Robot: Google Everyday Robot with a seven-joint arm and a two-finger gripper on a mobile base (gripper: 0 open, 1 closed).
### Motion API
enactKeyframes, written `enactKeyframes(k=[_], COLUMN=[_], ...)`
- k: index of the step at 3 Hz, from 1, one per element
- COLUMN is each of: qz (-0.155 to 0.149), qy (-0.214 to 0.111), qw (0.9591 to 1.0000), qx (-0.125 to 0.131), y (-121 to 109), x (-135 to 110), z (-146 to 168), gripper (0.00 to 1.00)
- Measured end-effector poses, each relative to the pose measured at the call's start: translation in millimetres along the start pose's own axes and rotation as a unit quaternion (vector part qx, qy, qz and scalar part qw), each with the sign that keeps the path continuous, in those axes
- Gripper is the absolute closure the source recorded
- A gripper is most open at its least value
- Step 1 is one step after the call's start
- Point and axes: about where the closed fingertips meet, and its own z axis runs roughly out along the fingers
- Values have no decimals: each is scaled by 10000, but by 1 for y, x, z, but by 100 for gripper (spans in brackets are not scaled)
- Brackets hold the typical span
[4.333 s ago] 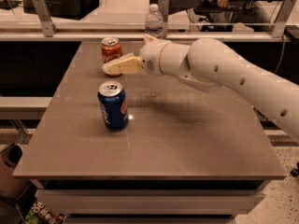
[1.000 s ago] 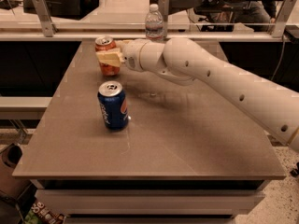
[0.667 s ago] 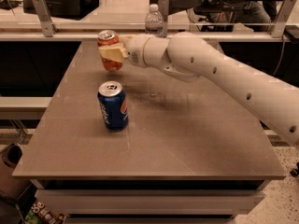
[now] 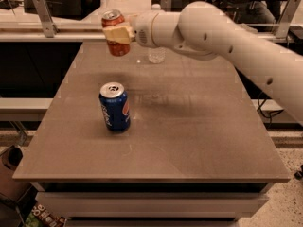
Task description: Pick coke can
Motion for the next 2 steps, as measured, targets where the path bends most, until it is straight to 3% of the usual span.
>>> enactKeyframes(k=[1, 2], qz=[-171, -172], qy=[197, 195], qw=[9994, 9994], qx=[213, 210], y=[-15, -15], x=[-32, -32], z=[-22, -22], gripper=[100, 100])
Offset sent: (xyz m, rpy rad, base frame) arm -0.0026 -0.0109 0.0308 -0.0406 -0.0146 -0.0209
